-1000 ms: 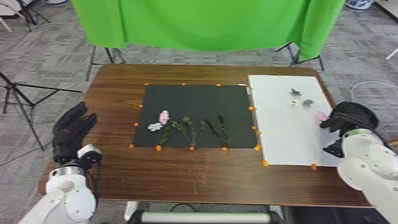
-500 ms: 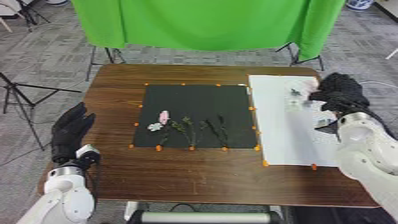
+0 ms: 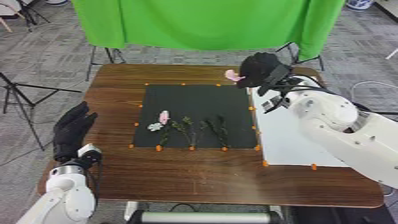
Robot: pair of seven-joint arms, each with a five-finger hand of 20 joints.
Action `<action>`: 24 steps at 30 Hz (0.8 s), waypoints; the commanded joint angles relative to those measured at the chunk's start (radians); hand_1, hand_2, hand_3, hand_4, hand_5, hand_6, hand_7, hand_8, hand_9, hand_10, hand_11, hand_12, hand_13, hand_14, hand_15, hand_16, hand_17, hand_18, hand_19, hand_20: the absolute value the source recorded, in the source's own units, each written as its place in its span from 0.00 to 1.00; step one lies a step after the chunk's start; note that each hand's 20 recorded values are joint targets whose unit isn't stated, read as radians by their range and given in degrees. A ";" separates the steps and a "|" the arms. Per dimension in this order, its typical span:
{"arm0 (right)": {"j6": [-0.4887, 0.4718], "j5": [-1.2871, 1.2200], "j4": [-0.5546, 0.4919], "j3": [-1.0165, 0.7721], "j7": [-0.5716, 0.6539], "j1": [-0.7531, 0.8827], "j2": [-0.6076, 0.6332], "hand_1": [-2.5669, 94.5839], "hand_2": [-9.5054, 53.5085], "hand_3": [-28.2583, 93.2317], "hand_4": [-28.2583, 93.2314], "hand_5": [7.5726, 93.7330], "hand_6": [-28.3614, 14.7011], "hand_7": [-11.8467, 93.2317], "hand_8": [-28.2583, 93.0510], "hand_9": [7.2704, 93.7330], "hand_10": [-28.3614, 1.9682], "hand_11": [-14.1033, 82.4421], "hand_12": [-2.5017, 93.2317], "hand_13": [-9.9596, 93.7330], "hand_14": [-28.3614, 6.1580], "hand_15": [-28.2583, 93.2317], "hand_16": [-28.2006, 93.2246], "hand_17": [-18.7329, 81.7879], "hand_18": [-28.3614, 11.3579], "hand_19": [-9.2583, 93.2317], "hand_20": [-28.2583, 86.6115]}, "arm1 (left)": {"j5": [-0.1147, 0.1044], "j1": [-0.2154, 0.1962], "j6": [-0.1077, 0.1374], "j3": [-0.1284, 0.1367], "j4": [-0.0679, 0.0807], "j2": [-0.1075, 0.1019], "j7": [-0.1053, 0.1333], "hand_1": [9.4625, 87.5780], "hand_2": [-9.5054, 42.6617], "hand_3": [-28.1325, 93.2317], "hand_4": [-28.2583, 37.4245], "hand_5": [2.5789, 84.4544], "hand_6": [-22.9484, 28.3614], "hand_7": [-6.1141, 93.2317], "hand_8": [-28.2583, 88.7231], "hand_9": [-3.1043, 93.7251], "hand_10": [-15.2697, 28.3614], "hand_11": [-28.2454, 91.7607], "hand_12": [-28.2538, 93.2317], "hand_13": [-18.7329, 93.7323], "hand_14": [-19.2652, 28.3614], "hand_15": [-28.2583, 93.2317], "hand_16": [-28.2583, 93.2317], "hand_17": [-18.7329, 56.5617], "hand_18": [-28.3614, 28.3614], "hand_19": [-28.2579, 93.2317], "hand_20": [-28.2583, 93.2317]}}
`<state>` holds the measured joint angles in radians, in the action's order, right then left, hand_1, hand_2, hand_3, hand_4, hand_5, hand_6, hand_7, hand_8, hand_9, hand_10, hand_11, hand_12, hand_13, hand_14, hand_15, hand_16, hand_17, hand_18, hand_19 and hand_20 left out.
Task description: Arrange flowers
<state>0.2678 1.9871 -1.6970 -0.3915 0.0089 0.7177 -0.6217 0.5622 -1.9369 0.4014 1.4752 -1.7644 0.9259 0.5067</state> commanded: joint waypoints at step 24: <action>-0.216 0.163 0.229 0.354 -0.053 -0.238 -0.421 0.64 0.03 0.74 0.02 0.74 0.77 0.43 0.23 0.69 0.64 0.25 0.24 0.90 0.77 0.77 0.47 0.75 0.40 1.00 0.74 | -0.009 0.034 -0.027 -0.037 0.020 0.010 -0.018 0.44 0.10 0.82 0.29 0.53 0.46 0.30 0.15 0.40 0.59 0.43 0.34 0.49 0.71 0.45 0.23 0.41 0.69 0.33 0.39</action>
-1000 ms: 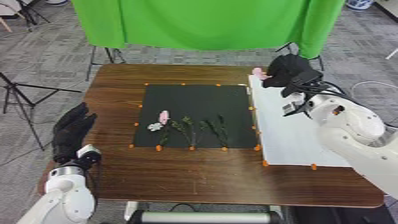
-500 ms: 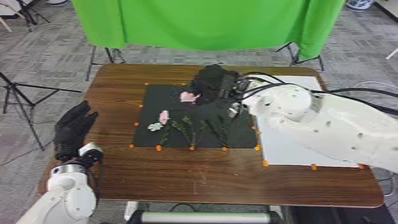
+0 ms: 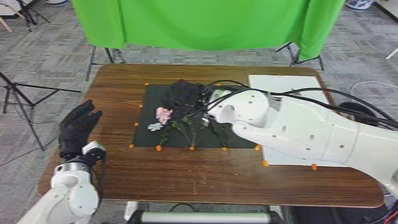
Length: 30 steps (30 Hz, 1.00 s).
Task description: Arrange flowers
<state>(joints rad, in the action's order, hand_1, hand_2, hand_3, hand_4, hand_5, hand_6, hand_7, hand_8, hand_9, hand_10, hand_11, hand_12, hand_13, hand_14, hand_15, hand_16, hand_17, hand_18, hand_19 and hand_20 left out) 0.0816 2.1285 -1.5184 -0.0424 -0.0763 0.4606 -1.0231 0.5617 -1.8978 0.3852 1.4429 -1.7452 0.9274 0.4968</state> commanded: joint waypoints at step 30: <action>0.007 -0.063 0.070 -0.033 0.099 0.058 -0.004 0.64 0.03 0.74 0.03 0.74 0.77 0.44 0.23 0.70 0.65 0.25 0.24 0.91 0.75 0.77 0.46 0.75 0.38 1.00 0.74 | 0.001 0.004 -0.029 -0.009 0.011 0.015 -0.034 0.43 0.11 0.83 0.28 0.54 0.46 0.29 0.16 0.40 0.59 0.42 0.34 0.49 0.71 0.45 0.23 0.41 0.69 0.34 0.39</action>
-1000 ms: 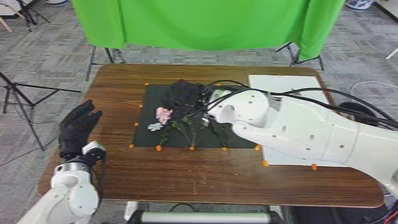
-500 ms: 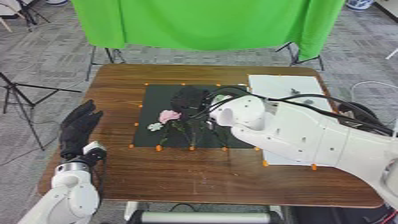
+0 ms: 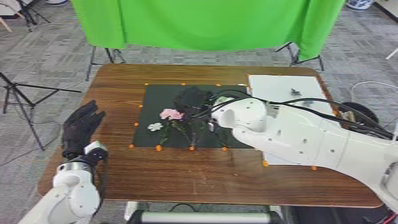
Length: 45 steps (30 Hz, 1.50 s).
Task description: Arrange flowers
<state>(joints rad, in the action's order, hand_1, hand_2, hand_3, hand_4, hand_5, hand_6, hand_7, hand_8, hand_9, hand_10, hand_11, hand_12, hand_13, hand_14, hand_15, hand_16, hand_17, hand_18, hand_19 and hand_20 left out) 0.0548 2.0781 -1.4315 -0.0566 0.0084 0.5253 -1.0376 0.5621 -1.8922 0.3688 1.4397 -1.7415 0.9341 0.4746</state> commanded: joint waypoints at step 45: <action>-0.117 -0.085 -0.238 -0.505 0.168 0.155 0.362 0.38 0.00 0.79 0.08 0.52 0.71 0.30 0.14 0.58 0.53 0.23 0.21 0.87 0.66 0.74 0.46 0.72 0.33 1.00 0.70 | 0.016 -0.039 -0.004 0.020 -0.009 0.003 -0.004 0.42 0.05 0.83 0.29 0.53 0.47 0.29 0.16 0.40 0.59 0.42 0.35 0.49 0.71 0.44 0.24 0.40 0.69 0.33 0.38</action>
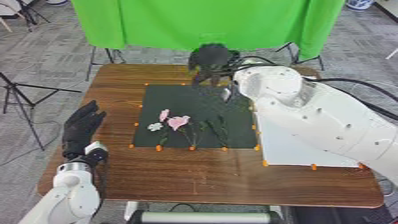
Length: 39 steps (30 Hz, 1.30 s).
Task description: Arrange flowers
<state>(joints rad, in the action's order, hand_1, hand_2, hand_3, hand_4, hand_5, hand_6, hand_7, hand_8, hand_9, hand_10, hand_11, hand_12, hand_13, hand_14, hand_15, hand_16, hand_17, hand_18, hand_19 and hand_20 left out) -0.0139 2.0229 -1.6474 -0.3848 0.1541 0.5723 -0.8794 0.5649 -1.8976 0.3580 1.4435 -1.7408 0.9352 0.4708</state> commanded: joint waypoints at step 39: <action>-0.121 -0.037 0.218 -0.350 0.125 0.420 0.276 0.42 0.00 0.82 0.07 0.63 0.77 0.32 0.13 0.73 0.55 0.27 0.21 0.91 0.66 0.75 0.46 0.73 0.29 1.00 0.72 | 0.062 -0.039 -0.011 0.034 -0.014 0.015 -0.035 0.53 0.08 0.81 0.29 0.53 0.45 0.32 0.14 0.41 0.58 0.44 0.34 0.52 0.70 0.49 0.22 0.47 0.74 0.52 0.48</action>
<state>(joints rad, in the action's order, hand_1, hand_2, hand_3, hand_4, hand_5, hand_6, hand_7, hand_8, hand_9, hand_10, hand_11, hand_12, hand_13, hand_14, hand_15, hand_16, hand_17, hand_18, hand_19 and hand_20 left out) -0.1396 1.9773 -1.4535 -0.7210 0.2524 0.9627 -0.5954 0.6186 -1.9343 0.3564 1.4823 -1.7538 0.9405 0.4470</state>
